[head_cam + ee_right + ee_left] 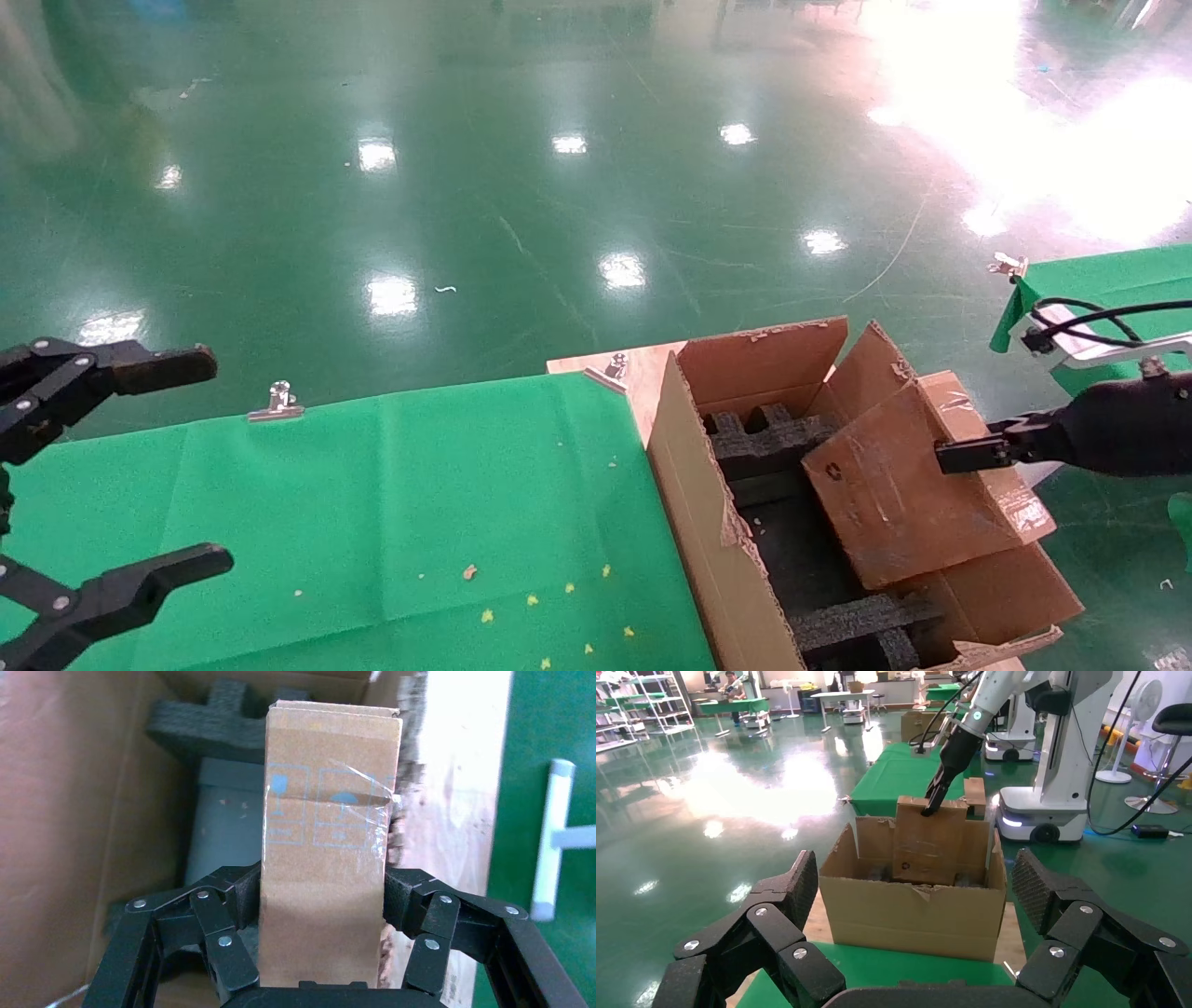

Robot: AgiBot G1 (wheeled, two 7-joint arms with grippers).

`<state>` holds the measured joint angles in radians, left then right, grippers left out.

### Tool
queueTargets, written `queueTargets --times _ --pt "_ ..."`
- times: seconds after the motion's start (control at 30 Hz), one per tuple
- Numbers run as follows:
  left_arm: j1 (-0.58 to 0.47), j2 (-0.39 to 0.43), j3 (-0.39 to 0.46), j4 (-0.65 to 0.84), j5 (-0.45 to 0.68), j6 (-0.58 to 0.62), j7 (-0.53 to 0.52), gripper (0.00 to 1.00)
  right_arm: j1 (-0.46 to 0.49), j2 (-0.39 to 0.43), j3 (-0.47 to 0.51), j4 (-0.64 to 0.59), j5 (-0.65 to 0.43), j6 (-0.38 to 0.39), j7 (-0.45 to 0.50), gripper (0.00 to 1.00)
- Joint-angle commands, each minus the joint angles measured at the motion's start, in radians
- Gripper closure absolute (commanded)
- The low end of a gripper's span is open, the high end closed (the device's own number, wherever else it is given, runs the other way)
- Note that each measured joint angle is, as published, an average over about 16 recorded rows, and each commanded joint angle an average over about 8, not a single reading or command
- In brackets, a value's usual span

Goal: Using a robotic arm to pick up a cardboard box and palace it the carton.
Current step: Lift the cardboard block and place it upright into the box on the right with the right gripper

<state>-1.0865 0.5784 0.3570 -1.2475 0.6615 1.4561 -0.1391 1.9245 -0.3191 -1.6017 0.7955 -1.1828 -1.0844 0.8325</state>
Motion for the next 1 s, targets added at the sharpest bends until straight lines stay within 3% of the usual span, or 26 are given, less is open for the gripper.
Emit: queueTargets --times 0.03,0.6,1.0 --pt "0.0 0.0 0.0 0.0 0.0 0.0 0.0 0.0 0.006 -0.011 -0.01 0.01 -0.032 0.02 0.06 1.0" --pt "0.0 0.0 0.0 0.0 0.0 0.0 0.0 0.0 0.004 -0.07 -0.075 0.111 -0.218 0.116 0.31 1.0" --pt "0.0 0.0 0.0 0.0 0.0 0.0 0.0 0.0 -0.047 -0.126 -0.101 0.101 -0.251 0.169 0.358 1.0"
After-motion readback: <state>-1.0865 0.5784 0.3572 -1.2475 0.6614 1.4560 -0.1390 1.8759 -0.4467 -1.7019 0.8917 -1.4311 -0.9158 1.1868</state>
